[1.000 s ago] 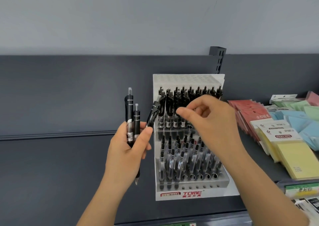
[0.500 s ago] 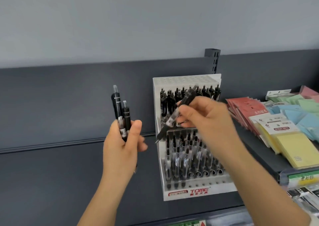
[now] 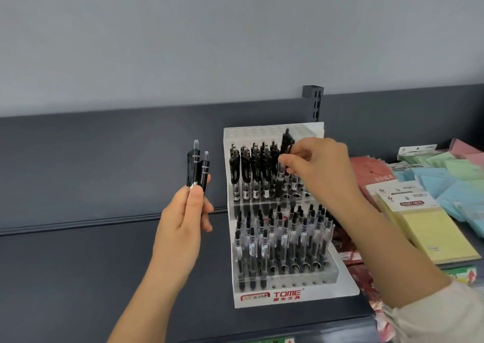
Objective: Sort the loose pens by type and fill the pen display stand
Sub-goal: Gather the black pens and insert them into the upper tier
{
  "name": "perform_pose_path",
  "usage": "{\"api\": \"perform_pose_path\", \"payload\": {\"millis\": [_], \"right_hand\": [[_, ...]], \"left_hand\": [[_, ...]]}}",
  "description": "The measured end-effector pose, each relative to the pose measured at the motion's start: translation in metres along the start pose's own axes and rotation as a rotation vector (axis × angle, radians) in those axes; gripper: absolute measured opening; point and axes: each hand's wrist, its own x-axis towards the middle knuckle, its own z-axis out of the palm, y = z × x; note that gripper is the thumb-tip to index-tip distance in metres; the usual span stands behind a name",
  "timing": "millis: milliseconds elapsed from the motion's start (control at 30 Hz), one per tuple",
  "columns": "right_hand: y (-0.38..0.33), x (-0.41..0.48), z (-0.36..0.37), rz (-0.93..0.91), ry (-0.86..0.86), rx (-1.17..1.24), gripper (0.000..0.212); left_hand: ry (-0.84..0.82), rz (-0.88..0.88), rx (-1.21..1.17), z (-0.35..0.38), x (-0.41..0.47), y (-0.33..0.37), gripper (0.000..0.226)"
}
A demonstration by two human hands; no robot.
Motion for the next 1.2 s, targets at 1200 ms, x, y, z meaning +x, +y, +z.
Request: {"api": "perform_pose_path", "payload": {"millis": [1200], "right_hand": [[0.038,-0.058,-0.034,0.141,-0.554,0.852,0.015]], "left_hand": [[-0.267,-0.014,-0.17,0.084,-0.051,0.035,0.023]]}}
